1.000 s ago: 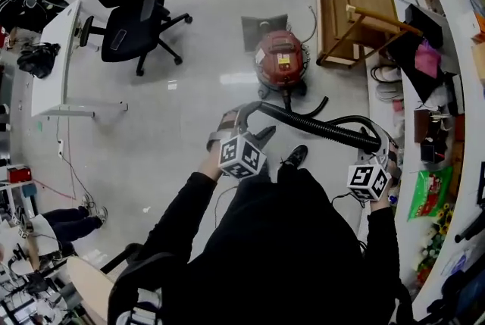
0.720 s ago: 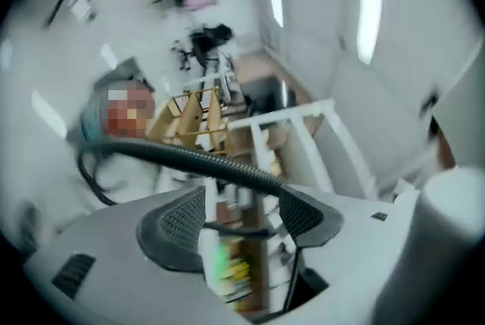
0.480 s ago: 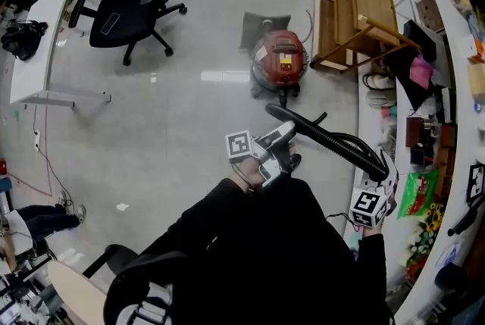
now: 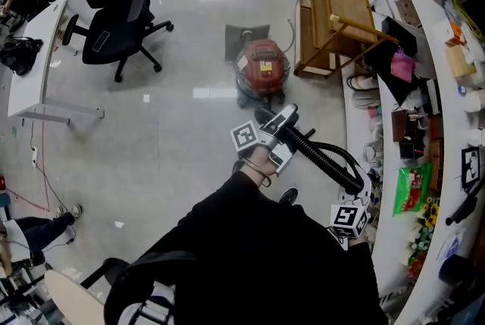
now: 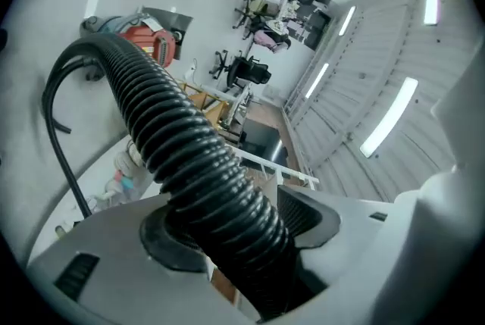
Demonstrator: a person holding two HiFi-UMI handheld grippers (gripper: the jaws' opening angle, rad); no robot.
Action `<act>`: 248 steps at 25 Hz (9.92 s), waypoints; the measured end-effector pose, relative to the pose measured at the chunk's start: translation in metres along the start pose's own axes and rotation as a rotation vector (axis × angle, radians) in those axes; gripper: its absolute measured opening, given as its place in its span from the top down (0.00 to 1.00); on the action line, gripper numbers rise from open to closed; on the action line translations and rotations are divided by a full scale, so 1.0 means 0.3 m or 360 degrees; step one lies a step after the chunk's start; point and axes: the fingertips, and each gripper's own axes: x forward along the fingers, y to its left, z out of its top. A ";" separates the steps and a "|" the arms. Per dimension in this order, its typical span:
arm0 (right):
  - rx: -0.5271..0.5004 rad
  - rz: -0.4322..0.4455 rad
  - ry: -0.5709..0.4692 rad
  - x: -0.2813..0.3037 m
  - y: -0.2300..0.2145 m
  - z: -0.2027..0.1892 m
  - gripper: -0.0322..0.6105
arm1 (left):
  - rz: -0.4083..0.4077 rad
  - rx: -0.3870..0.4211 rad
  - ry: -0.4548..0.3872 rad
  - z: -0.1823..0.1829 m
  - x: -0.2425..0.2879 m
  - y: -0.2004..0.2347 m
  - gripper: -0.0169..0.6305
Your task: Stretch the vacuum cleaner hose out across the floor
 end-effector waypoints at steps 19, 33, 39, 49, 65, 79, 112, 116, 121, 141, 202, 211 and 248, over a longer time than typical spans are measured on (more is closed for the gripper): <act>0.0871 0.0758 0.0180 -0.370 0.228 -1.115 0.39 | 0.0251 0.1015 0.0465 -0.854 -0.070 0.019 0.66; 0.0961 0.0707 -0.0230 -0.562 0.253 -0.614 0.39 | 0.0223 0.1372 0.0807 -1.084 -0.703 0.051 0.66; 0.1003 0.0939 -0.0436 -0.724 0.432 -0.121 0.47 | 0.0249 0.1573 0.1044 -1.143 -0.985 0.082 0.66; 0.0886 0.1461 -0.0623 -0.938 0.599 0.087 0.93 | 0.0388 0.1722 0.1231 -1.343 -1.121 0.114 0.65; 0.1923 0.2544 -0.0357 -1.208 0.710 -0.305 0.46 | 0.0768 0.2161 0.1713 -1.948 -1.311 0.449 0.65; 0.1903 0.2492 -0.0684 -1.506 1.030 -0.292 0.56 | 0.0975 0.2502 0.2074 -1.992 -1.875 0.616 0.58; 0.0617 0.2367 -0.0880 -2.491 1.518 -1.101 0.66 | 0.0212 0.0734 0.0584 -2.585 -1.903 0.430 0.54; 0.0521 0.2478 -0.0822 -2.574 1.552 -1.149 0.66 | 0.0285 0.1115 0.0747 -2.696 -1.980 0.406 0.59; 0.0486 0.2367 -0.0729 -2.576 1.561 -1.212 0.37 | 0.0302 0.1623 0.0971 -2.804 -2.085 0.387 0.64; 0.1973 0.2551 -0.0687 -2.795 1.715 -0.750 0.37 | 0.0414 0.2588 0.1747 -2.954 -2.906 0.485 0.63; 0.1348 0.2034 -0.0822 -3.947 2.314 -1.598 0.49 | 0.0246 0.2041 0.0828 -3.797 -3.776 0.485 0.67; 0.1694 0.2462 -0.0937 -3.994 2.028 -1.587 0.48 | 0.0485 0.2435 0.1028 -4.141 -3.593 0.651 0.67; 0.0170 0.1608 -0.0633 -4.360 2.898 -1.960 0.70 | 0.0125 0.1607 0.0718 -4.238 -4.096 0.517 0.65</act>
